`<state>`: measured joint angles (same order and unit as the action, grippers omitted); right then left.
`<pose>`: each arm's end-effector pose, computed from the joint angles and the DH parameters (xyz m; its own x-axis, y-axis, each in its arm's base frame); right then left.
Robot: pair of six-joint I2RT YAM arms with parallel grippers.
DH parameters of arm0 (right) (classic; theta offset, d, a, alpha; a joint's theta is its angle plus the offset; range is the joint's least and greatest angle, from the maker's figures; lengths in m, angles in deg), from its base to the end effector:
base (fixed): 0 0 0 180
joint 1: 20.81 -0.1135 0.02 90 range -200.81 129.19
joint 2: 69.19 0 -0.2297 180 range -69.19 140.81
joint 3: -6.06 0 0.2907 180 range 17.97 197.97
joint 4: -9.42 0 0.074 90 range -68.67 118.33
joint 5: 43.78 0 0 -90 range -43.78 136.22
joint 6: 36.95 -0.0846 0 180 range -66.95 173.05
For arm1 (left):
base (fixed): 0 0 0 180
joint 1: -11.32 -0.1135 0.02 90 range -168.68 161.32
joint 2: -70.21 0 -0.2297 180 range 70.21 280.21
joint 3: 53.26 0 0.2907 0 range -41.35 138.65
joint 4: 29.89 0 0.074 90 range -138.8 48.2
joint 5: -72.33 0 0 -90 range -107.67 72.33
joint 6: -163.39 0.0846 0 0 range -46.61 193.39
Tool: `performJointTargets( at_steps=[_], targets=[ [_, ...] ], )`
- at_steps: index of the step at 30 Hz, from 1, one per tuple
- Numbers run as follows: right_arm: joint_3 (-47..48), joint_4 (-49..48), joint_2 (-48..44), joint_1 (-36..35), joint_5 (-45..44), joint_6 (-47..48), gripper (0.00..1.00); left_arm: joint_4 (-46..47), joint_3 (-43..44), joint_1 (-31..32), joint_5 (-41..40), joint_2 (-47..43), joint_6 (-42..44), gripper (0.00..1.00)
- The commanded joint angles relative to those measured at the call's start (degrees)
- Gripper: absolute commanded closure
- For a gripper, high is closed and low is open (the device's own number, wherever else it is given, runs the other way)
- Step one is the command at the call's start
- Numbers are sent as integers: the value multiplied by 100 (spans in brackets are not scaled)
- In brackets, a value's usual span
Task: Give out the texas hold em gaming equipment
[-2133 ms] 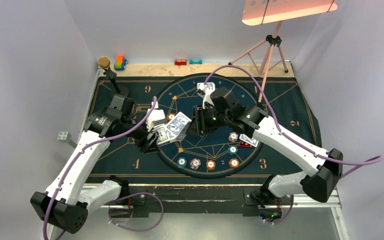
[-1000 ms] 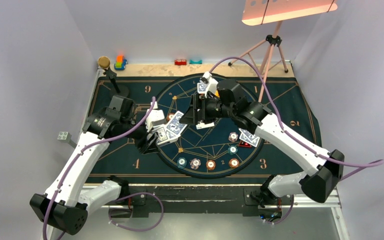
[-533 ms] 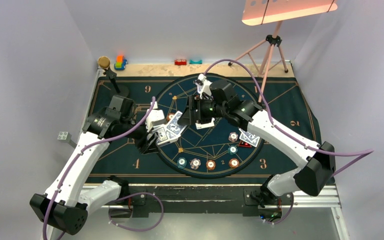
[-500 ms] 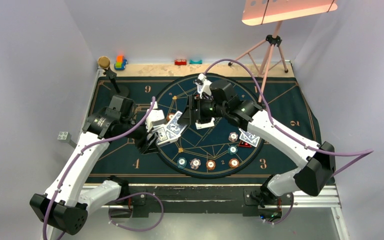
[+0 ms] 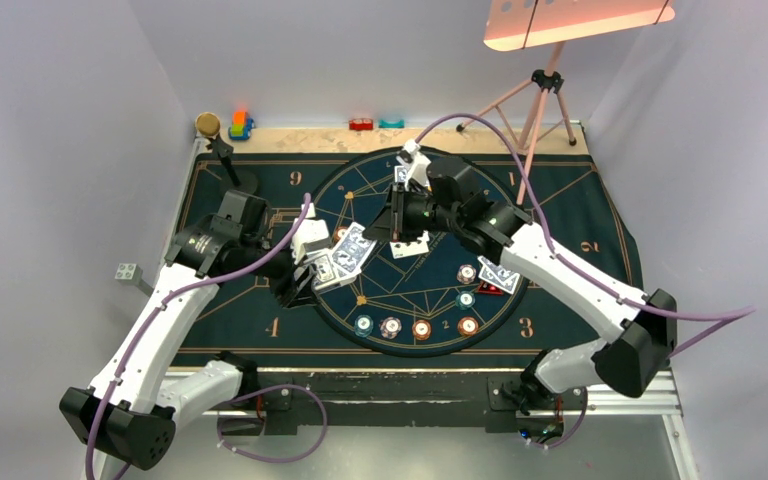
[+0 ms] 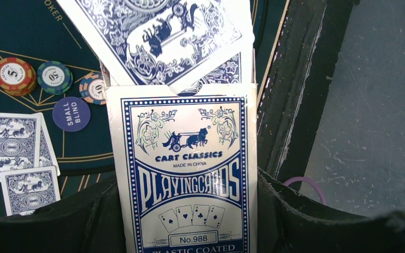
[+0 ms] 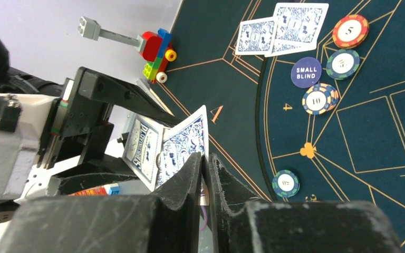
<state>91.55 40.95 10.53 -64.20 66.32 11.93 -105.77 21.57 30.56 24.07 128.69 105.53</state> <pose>0.2754 0.3003 0.3020 -0.8101 0.0841 -0.5802 -0.4477 0.5503 0.7048 0.2160 -0.1350 0.2730 -0.3887 0.5561 -0.7346 0.9110 0.3512 -0.2161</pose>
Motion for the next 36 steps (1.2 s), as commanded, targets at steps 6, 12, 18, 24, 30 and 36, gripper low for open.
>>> performJointTargets(
  at_steps=[6,12,18,24,30,36],
  targets=[
    [-114,110,-665,299,-251,6,100,65,177,-30,204,-90,55,100],
    [-430,-53,-939,621,111,-228,100,59,169,-29,194,-77,64,100],
    [-573,91,-1157,1012,102,-257,100,7,160,-38,181,-58,95,100],
    [-1131,-196,-1029,1235,184,-273,100,-28,177,-38,175,-90,107,100],
    [-1474,-781,-313,1251,404,-327,100,-76,228,-35,170,-88,115,100],
    [-1796,-1548,368,1247,260,-406,100,-107,239,-34,169,-90,124,100]
  ],
)
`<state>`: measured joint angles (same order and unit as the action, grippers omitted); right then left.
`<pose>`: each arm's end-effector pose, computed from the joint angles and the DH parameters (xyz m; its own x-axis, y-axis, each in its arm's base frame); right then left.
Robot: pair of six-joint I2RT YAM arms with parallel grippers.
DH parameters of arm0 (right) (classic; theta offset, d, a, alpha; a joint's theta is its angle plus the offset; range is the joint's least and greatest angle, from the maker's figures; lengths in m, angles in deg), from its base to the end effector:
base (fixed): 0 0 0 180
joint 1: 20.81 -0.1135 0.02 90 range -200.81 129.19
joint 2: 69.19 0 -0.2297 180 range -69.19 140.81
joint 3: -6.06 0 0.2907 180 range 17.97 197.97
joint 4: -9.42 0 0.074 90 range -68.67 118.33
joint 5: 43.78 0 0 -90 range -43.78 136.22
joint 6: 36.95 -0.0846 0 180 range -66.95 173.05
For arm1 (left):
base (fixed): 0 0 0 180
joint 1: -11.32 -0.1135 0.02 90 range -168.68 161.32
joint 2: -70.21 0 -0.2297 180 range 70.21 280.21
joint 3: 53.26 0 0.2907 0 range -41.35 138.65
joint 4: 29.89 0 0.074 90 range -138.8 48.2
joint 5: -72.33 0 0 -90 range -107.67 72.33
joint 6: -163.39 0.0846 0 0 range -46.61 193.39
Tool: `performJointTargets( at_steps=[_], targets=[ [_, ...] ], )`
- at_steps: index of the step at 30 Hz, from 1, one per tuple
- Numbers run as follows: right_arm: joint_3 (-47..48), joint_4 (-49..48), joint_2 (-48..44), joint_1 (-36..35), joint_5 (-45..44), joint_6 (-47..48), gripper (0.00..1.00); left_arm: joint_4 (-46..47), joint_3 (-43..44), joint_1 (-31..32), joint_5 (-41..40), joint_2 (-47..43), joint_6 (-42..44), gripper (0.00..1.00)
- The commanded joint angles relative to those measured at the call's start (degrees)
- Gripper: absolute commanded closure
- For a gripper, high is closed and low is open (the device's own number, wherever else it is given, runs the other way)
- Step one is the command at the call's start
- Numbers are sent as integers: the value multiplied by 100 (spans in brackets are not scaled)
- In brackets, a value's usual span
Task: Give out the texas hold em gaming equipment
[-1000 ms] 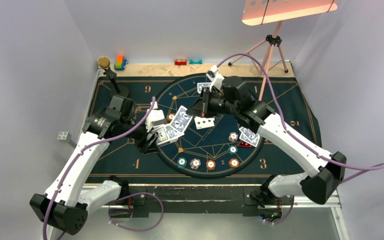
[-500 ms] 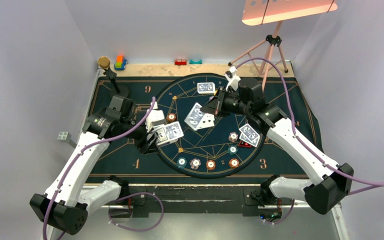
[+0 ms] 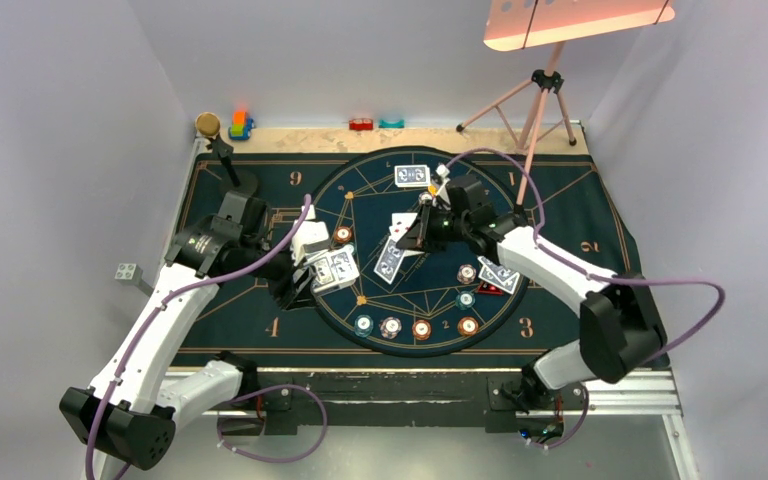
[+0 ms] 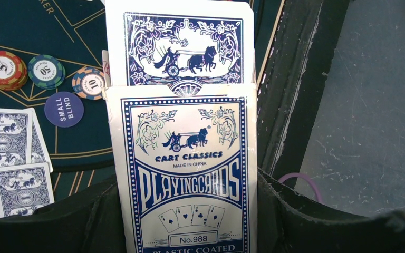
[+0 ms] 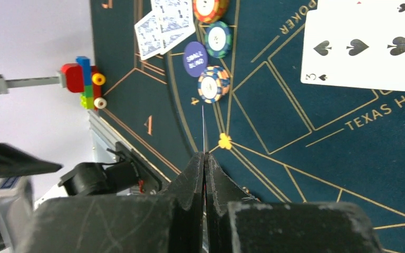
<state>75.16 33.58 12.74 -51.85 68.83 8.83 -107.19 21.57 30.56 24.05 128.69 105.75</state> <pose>0.3197 0.2303 0.1849 -0.8849 0.2189 -0.4111 -0.1702 0.6697 0.7228 0.2132 -0.1340 0.2713 -0.4022 0.5635 -0.7215 0.9072 0.3511 -0.2315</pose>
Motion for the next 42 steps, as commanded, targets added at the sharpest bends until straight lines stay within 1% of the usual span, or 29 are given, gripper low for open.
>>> performJointTargets(
  at_steps=[1,7,11,18,19,21,23,25,26,28,31,33,35,37,40,42],
  targets=[
    [-190,-924,245,12,-33,-103,100,30,239,-28,190,-87,96,100],
    [-268,-1348,764,14,-355,56,100,-11,281,-31,219,-100,110,100],
    [-278,-1363,949,17,-741,271,100,-21,274,-29,230,-95,121,100],
    [-166,-669,1141,14,-1817,704,100,-24,232,-33,219,-84,157,100],
    [-127,-564,1200,16,-1863,742,98,-20,230,-30,217,-76,152,100],
    [-2,-270,1341,4,-1938,803,89,-22,230,-33,227,-66,153,100],
    [126,30,1409,-27,-2166,810,68,-18,230,-28,236,-65,148,100],
    [194,246,1306,-41,-2400,817,54,-29,238,-29,241,-62,150,100],
    [227,321,1222,-37,-2504,822,50,-29,238,-31,239,-64,148,100],
    [320,427,1004,-41,-2544,838,44,-31,233,-28,235,-61,148,100],
    [507,505,613,-53,-2292,854,38,-18,231,-27,231,-59,156,100],
    [652,493,349,-74,-1836,831,33,-23,230,-28,232,-52,152,100],
    [835,478,81,-129,-1370,824,25,-26,230,-32,232,-55,144,100],
    [936,378,-183,-178,-819,821,19,-19,230,-26,219,-64,148,100],
    [1040,216,-520,-275,33,727,14,3,208,-32,223,-64,148,100],
    [1112,174,-661,-439,248,691,12,18,223,-31,221,-56,148,100]
  ],
)
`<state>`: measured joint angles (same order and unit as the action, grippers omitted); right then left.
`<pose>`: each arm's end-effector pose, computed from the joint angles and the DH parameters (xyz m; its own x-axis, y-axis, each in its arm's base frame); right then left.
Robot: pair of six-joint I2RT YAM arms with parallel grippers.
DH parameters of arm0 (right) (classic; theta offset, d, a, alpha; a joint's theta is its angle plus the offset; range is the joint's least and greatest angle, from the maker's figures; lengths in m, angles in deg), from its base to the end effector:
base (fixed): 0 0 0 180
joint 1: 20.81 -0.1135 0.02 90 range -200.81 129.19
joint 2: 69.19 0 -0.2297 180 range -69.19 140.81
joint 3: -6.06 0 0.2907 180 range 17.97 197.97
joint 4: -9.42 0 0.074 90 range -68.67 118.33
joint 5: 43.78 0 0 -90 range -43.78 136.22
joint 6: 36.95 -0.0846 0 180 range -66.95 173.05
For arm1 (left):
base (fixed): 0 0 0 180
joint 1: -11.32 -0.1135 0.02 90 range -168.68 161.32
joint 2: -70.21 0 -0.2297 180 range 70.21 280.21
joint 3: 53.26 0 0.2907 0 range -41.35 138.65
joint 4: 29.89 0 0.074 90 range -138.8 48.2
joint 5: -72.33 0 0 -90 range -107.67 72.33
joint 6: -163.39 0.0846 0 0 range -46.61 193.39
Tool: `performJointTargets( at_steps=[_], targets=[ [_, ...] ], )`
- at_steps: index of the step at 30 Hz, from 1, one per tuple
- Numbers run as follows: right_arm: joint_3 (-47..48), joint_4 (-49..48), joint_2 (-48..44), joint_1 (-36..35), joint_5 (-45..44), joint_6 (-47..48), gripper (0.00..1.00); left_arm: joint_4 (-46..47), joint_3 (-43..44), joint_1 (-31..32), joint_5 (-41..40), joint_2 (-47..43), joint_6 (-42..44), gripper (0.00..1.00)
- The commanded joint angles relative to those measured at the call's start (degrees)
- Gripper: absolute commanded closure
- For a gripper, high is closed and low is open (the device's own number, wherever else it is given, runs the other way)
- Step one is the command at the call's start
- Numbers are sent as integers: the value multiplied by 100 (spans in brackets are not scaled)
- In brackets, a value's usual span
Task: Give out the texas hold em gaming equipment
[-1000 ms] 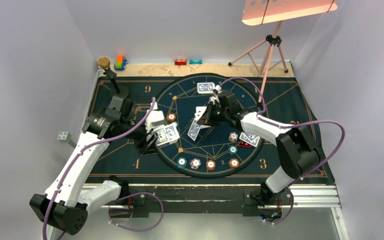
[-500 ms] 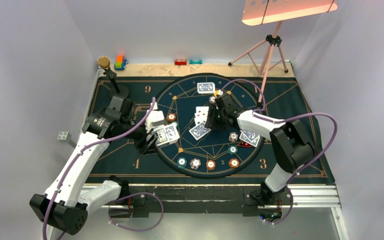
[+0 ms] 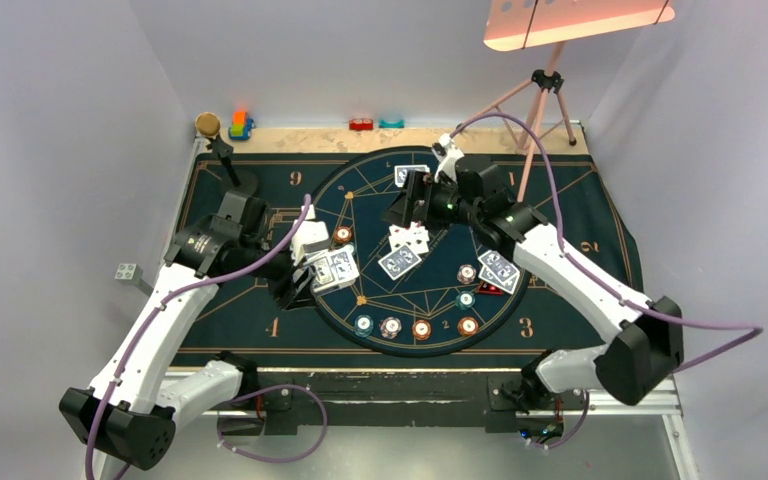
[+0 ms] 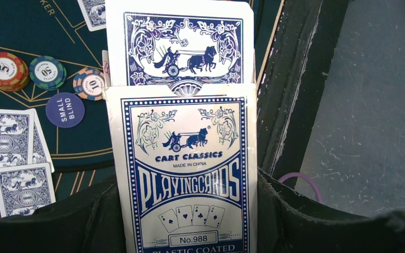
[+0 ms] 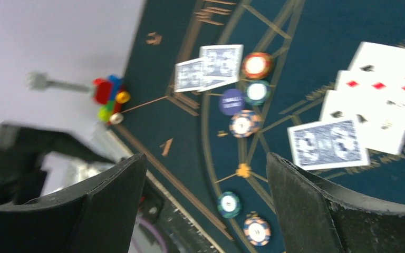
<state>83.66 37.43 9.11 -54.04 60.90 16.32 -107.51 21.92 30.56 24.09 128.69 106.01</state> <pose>0.3235 0.2376 0.2600 -0.7503 0.2001 -0.6301 -0.3336 0.7083 0.6221 0.2127 -0.1339 0.2730 -0.3977 0.5647 -0.7231 0.9092 0.3481 -0.2282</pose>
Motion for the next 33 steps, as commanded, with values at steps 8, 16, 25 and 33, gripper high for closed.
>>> performJointTargets(
  at_steps=[8,16,25,33],
  targets=[
    [498,-201,-156,-951,1430,-109,8,85,221,-28,228,-38,86,100],
    [609,-279,148,-1284,1641,-94,5,202,286,-26,164,3,17,100],
    [759,-248,500,-1353,1841,-18,3,178,395,-26,230,65,-10,100],
    [860,-23,666,-1339,1861,-58,25,141,392,-26,225,-12,6,100]
  ],
)
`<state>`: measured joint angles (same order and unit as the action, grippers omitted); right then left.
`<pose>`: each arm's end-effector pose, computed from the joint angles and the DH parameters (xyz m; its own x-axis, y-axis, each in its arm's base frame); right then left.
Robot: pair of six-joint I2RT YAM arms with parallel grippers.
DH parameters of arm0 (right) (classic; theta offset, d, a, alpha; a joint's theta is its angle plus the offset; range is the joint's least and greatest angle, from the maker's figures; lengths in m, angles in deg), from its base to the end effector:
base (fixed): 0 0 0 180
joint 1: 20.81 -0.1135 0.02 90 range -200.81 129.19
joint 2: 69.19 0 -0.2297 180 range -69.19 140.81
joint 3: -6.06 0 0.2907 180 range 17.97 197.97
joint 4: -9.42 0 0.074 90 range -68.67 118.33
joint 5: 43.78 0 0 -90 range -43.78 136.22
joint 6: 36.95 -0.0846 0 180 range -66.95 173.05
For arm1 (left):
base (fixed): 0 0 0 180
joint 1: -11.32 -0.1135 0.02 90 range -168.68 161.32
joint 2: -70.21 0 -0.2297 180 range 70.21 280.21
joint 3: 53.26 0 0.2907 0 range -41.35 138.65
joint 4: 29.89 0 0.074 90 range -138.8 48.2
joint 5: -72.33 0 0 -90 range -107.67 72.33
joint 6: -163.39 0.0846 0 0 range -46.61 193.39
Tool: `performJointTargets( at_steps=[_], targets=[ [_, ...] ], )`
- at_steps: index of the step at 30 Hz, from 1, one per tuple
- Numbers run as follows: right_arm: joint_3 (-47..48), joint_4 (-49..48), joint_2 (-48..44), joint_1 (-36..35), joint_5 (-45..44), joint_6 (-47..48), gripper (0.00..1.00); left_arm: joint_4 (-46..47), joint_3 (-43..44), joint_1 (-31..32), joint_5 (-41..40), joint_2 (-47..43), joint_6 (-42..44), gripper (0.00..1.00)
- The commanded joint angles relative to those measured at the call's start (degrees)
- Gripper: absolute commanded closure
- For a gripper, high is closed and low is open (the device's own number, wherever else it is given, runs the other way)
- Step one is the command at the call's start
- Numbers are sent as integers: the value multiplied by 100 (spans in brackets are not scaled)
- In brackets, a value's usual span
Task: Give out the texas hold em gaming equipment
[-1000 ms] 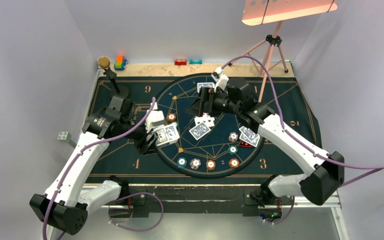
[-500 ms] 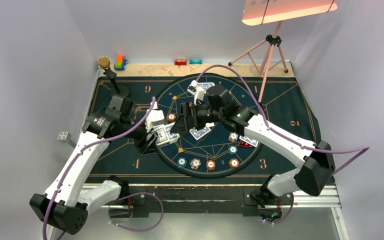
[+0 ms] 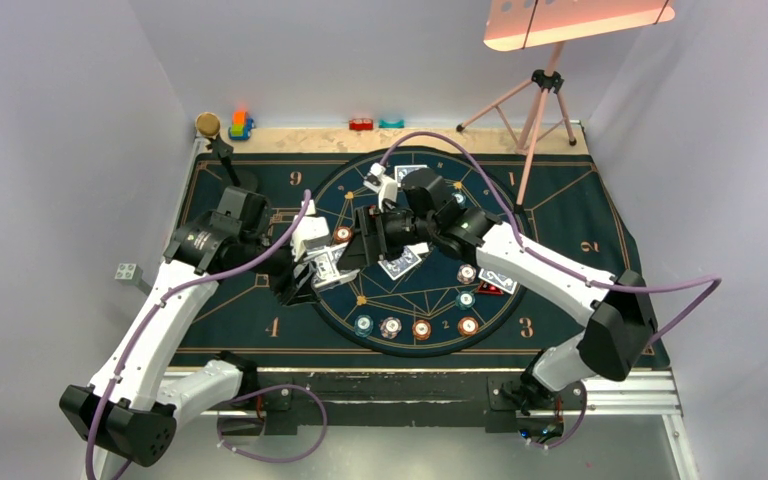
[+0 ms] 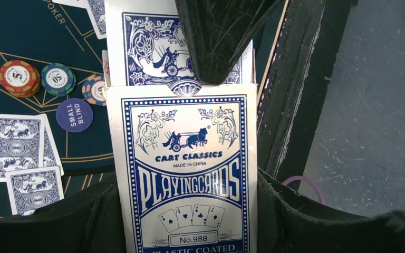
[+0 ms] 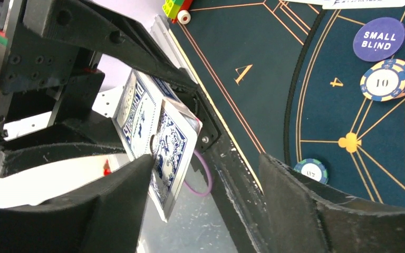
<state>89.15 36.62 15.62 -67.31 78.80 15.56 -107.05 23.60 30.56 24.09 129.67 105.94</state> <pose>0.2540 0.3338 0.2633 -0.8336 -0.1334 -0.5360 -0.5398 0.4025 0.7393 0.2172 -0.1355 0.2798 -0.3849 0.5594 -0.7341 0.9130 0.3473 -0.2140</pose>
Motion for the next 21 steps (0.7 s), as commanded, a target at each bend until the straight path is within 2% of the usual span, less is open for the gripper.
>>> performJointTargets(
  at_steps=[1,7,9,21],
  targets=[
    [317,90,10,-4,41,22,30,88,223,-30,232,-118,14,100],
    [234,131,-140,92,-125,-34,62,60,216,-28,230,-127,39,100],
    [199,165,-193,124,-175,-36,67,51,216,-28,228,-125,39,100],
    [65,432,-521,322,-422,110,68,47,237,-26,238,-123,33,100]
  ],
)
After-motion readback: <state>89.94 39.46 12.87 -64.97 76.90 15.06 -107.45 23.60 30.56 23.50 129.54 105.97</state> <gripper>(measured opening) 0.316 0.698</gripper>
